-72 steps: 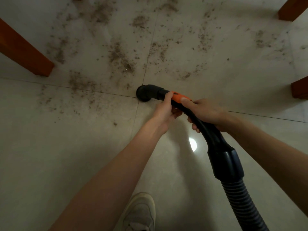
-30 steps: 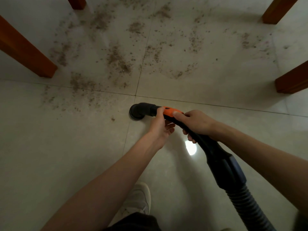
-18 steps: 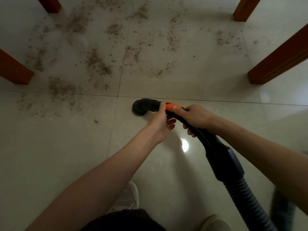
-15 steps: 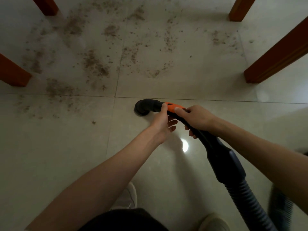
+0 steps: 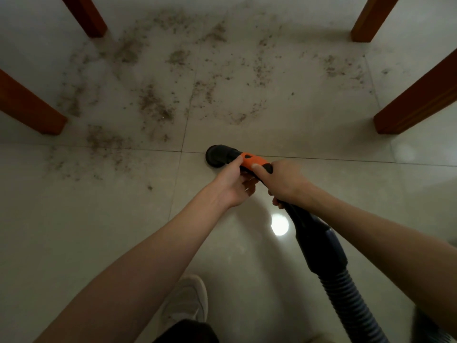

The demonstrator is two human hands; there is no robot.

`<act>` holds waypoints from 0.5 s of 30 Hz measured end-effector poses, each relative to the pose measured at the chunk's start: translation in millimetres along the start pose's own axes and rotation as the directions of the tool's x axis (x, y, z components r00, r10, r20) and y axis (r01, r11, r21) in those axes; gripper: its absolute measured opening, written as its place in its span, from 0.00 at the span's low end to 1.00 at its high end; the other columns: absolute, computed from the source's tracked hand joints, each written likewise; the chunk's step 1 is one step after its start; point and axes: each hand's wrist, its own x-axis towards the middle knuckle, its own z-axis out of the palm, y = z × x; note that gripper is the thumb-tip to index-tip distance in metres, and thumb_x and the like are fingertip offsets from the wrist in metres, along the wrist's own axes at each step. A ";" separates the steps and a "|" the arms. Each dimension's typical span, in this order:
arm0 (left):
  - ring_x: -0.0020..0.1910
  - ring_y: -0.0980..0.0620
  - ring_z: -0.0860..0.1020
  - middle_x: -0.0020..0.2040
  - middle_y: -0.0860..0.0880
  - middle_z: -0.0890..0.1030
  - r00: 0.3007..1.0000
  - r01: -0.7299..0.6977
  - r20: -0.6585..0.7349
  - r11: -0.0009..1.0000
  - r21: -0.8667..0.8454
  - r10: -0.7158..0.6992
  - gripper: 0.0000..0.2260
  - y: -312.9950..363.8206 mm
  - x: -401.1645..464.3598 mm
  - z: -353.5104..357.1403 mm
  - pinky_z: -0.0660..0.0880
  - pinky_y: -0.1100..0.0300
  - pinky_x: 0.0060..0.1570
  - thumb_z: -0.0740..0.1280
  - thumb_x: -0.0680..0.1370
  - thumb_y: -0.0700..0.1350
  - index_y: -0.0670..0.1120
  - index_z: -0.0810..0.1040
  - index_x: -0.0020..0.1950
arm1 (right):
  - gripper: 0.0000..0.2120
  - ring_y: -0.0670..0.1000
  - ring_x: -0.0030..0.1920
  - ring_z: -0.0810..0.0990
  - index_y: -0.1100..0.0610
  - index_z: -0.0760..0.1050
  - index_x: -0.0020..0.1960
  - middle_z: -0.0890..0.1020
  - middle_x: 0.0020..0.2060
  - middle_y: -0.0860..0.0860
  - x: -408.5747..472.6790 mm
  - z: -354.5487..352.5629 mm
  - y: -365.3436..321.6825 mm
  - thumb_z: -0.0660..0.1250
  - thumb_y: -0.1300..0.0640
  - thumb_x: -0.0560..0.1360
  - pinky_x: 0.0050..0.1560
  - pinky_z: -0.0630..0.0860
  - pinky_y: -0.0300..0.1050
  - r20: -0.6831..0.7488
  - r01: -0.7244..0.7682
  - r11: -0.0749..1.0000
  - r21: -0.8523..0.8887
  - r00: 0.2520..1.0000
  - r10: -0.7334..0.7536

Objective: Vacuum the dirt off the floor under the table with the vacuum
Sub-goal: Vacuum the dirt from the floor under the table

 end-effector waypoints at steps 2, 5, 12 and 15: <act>0.64 0.49 0.72 0.65 0.44 0.75 1.000 0.007 -0.009 1.000 -0.007 -0.007 0.22 2.9 -3.2 -13.8 0.67 0.59 0.57 0.56 0.81 0.53 0.41 0.67 0.70 | 0.27 0.54 0.29 0.80 0.63 0.73 0.47 0.82 0.35 0.60 0.2 7.7 -7.0 0.53 0.39 0.80 0.31 0.78 0.42 0.008 0.017 1.000 -0.015 1.000 -0.017; 0.54 0.50 0.75 0.61 0.44 0.77 0.999 0.022 -0.035 0.999 -0.027 -0.023 0.22 8.3 -13.4 -37.3 0.71 0.61 0.43 0.57 0.81 0.53 0.40 0.69 0.68 | 0.26 0.54 0.28 0.80 0.63 0.73 0.48 0.82 0.36 0.60 -0.9 19.3 -20.1 0.54 0.39 0.79 0.30 0.78 0.43 0.042 0.047 0.999 0.006 0.998 -0.047; 0.44 0.52 0.75 0.48 0.45 0.79 0.997 -0.062 -0.058 0.994 -0.088 0.057 0.19 28.5 -21.9 -76.9 0.70 0.63 0.40 0.54 0.82 0.52 0.41 0.73 0.64 | 0.22 0.50 0.23 0.78 0.59 0.72 0.46 0.80 0.33 0.56 7.1 34.3 -46.8 0.57 0.40 0.78 0.24 0.75 0.40 0.028 0.082 0.994 0.070 0.996 -0.084; 0.47 0.50 0.77 0.48 0.44 0.80 0.995 -0.104 -0.016 0.981 -0.165 0.103 0.19 31.8 -22.1 -79.9 0.73 0.61 0.47 0.53 0.82 0.53 0.41 0.75 0.59 | 0.20 0.51 0.25 0.79 0.58 0.71 0.48 0.79 0.32 0.54 4.2 36.9 -51.0 0.57 0.40 0.78 0.27 0.78 0.42 -0.006 0.113 0.993 0.036 0.994 -0.113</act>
